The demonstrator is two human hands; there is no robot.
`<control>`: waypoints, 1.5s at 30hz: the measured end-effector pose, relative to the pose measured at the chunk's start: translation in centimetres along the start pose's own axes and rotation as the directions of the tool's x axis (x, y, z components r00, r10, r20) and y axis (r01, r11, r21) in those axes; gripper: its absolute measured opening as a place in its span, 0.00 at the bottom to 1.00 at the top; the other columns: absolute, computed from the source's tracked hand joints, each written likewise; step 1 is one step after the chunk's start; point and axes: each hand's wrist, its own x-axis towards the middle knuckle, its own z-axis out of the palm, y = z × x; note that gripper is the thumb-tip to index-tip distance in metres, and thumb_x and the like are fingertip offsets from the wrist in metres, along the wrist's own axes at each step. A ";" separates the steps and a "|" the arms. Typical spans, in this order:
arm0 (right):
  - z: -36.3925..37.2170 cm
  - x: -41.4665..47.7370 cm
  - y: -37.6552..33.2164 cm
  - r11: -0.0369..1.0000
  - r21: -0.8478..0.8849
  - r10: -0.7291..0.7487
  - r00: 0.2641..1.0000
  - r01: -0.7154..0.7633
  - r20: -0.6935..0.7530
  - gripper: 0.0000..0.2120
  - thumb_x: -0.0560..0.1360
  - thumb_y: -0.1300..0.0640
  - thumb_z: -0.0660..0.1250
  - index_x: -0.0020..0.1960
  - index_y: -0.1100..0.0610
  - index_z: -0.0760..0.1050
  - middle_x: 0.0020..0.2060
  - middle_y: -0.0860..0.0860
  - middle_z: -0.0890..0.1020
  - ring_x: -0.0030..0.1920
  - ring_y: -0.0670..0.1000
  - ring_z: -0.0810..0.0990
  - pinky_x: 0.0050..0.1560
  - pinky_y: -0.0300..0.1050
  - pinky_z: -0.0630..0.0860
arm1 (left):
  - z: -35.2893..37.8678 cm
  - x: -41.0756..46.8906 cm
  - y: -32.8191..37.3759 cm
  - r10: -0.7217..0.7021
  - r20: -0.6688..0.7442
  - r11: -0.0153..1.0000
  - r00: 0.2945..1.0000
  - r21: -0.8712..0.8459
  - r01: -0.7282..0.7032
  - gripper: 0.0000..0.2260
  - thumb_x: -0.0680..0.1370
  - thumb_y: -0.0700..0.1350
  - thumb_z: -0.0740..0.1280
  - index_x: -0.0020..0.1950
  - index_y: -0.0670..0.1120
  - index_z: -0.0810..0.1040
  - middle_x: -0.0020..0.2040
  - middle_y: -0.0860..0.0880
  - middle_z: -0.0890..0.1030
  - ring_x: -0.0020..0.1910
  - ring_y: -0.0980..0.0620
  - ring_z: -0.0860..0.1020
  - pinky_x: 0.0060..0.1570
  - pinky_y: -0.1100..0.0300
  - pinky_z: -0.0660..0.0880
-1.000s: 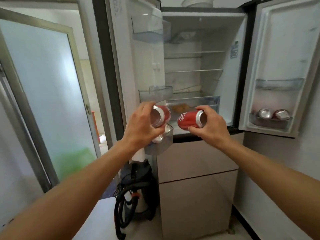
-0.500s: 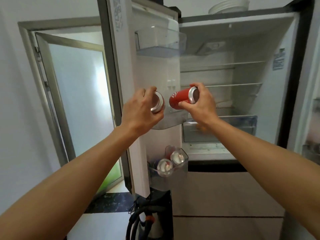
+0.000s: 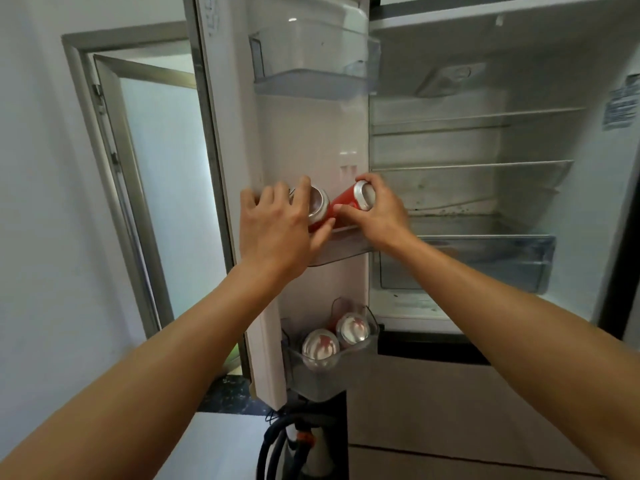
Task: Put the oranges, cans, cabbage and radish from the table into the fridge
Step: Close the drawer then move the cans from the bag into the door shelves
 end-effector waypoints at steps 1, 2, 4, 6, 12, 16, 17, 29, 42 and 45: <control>0.1 0.1 0.2 1.000 0.006 -0.005 1.000 0.004 0.024 0.30 0.65 0.37 0.73 0.63 0.42 0.67 0.57 0.50 0.78 0.54 0.53 0.78 0.55 0.53 0.76 | 0.2 -0.1 0.0 -0.012 0.006 1.000 1.000 -0.001 0.012 0.28 0.76 0.65 0.57 0.66 0.46 0.69 0.49 0.42 0.79 0.45 0.43 0.75 0.49 0.49 0.66; 0.0 0.2 0.4 1.000 0.017 -0.016 0.998 0.015 0.055 0.30 0.67 0.36 0.71 0.64 0.42 0.66 0.59 0.51 0.77 0.55 0.53 0.77 0.57 0.53 0.76 | 0.3 -0.2 0.0 -0.021 0.012 1.000 1.000 -0.006 0.021 0.28 0.77 0.64 0.55 0.67 0.45 0.68 0.49 0.41 0.78 0.45 0.42 0.75 0.49 0.49 0.65; -0.3 0.2 0.9 0.997 0.071 -0.049 0.990 0.040 0.130 0.28 0.72 0.36 0.65 0.69 0.44 0.65 0.63 0.53 0.74 0.61 0.54 0.74 0.62 0.54 0.72 | 0.5 -0.4 0.5 -0.050 0.029 0.998 0.998 -0.046 0.051 0.29 0.78 0.63 0.51 0.70 0.45 0.66 0.51 0.41 0.78 0.47 0.42 0.76 0.50 0.48 0.66; -0.8 0.2 1.5 0.989 0.133 -0.089 0.976 0.063 0.198 0.26 0.77 0.40 0.58 0.73 0.46 0.62 0.69 0.54 0.70 0.68 0.54 0.70 0.68 0.55 0.67 | 0.6 -0.5 1.2 -0.098 0.076 0.987 0.992 -0.117 0.106 0.29 0.80 0.61 0.46 0.74 0.44 0.61 0.55 0.40 0.76 0.51 0.41 0.76 0.52 0.48 0.68; -2.0 0.4 2.3 0.981 0.106 -0.188 0.946 0.165 0.266 0.24 0.81 0.45 0.56 0.75 0.49 0.59 0.73 0.51 0.66 0.72 0.53 0.66 0.70 0.52 0.64 | 0.6 -0.6 3.6 -0.159 0.245 0.976 0.956 -0.106 0.190 0.27 0.82 0.57 0.47 0.78 0.47 0.48 0.69 0.39 0.66 0.62 0.39 0.71 0.58 0.46 0.68; -2.4 0.3 2.0 0.985 0.029 -0.168 0.925 0.169 0.341 0.26 0.81 0.44 0.53 0.77 0.46 0.53 0.75 0.52 0.62 0.73 0.55 0.64 0.71 0.56 0.62 | 0.4 -0.9 3.9 -0.202 0.334 0.957 0.921 -0.131 0.258 0.28 0.82 0.58 0.49 0.78 0.50 0.45 0.75 0.40 0.58 0.67 0.37 0.68 0.62 0.45 0.68; -2.7 0.0 1.9 0.985 0.008 -0.161 0.921 0.170 0.355 0.27 0.81 0.44 0.53 0.78 0.46 0.51 0.76 0.52 0.61 0.73 0.56 0.63 0.71 0.57 0.62 | 0.2 -1.2 3.8 -0.204 0.336 0.956 0.920 -0.136 0.261 0.28 0.82 0.58 0.50 0.78 0.50 0.46 0.74 0.40 0.59 0.66 0.38 0.68 0.61 0.45 0.69; -0.8 -14.6 -1.2 0.855 0.082 -0.515 0.822 0.512 0.244 0.16 0.76 0.54 0.64 0.63 0.54 0.73 0.54 0.51 0.78 0.51 0.51 0.77 0.44 0.47 0.76 | -7.4 -16.7 1.9 -0.341 0.454 0.929 0.823 0.028 0.370 0.15 0.79 0.50 0.60 0.63 0.47 0.74 0.57 0.47 0.78 0.51 0.46 0.78 0.46 0.54 0.75; 11.1 -42.4 -18.9 0.833 0.326 -0.517 0.420 0.447 0.746 0.14 0.76 0.50 0.63 0.60 0.50 0.75 0.51 0.47 0.81 0.52 0.51 0.79 0.49 0.47 0.73 | -32.6 -45.3 -9.0 -0.731 0.563 0.680 0.387 0.545 0.491 0.12 0.78 0.52 0.59 0.56 0.48 0.75 0.53 0.48 0.79 0.51 0.46 0.79 0.46 0.53 0.75; 12.8 -51.0 -25.2 0.795 0.419 -0.570 0.305 0.439 0.763 0.14 0.76 0.49 0.63 0.60 0.50 0.75 0.52 0.47 0.81 0.52 0.50 0.79 0.48 0.43 0.71 | -41.3 -51.2 -11.1 -0.785 0.541 0.617 0.302 0.636 0.463 0.08 0.79 0.51 0.58 0.50 0.48 0.73 0.46 0.49 0.76 0.45 0.47 0.78 0.40 0.55 0.73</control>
